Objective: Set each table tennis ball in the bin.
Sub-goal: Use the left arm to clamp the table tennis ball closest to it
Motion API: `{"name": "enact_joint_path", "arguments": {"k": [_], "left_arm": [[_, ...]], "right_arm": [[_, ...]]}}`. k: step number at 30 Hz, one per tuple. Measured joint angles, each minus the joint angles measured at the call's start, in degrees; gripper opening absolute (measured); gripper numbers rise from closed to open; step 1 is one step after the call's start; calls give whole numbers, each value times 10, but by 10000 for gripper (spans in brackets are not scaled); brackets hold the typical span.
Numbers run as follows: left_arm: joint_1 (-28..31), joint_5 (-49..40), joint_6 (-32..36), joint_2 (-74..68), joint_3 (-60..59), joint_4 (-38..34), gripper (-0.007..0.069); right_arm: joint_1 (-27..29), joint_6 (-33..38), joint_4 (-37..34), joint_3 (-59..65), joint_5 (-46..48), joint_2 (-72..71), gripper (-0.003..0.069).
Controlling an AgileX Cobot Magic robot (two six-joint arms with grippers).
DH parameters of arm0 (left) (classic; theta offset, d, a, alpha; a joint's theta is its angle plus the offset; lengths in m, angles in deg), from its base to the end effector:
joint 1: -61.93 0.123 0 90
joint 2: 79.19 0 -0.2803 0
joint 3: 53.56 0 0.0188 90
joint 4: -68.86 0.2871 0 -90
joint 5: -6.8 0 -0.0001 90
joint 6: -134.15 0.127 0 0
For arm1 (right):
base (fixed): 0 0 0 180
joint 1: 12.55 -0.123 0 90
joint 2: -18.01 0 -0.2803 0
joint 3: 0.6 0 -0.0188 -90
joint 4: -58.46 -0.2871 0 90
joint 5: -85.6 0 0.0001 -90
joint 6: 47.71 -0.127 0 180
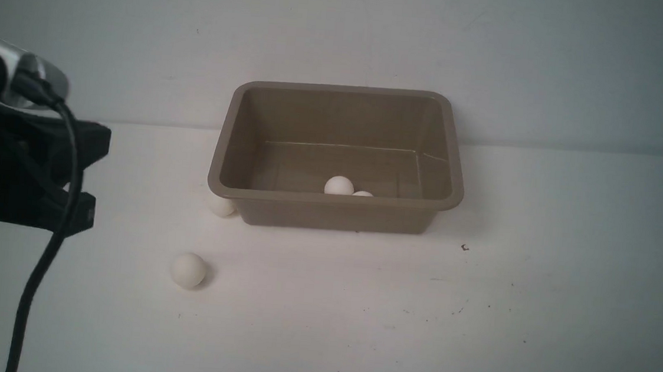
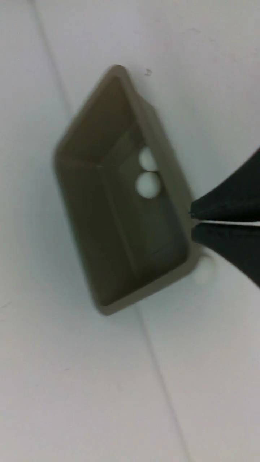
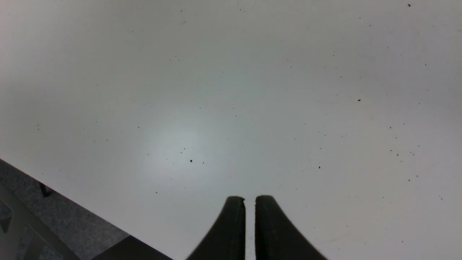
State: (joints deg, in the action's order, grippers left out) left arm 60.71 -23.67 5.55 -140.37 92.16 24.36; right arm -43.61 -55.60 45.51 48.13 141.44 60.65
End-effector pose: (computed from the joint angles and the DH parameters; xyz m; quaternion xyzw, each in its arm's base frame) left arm 0.2560 -0.0507 0.3038 0.1831 0.8292 -0.1108 0.5164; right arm 0.1164 0.0976 0.2207 -0.1577 0.9407 0.1948 0.2286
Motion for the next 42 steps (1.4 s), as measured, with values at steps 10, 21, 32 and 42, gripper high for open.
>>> {"name": "enact_joint_path", "arguments": {"k": [10, 21, 32, 42], "left_arm": [[0, -123, -391, -51, 29, 352, -4], [0, -143, -392, -144, 31, 322, 52], [0, -76, -241, -263, 31, 155, 414], [0, -20, -105, -319, 39, 42, 469]], "right_arm": [[0, 0, -2, 0, 0, 0, 31], [0, 12, -14, 0, 0, 0, 31], [0, 15, -16, 0, 2, 0, 31], [0, 15, -16, 0, 3, 0, 31]]}}
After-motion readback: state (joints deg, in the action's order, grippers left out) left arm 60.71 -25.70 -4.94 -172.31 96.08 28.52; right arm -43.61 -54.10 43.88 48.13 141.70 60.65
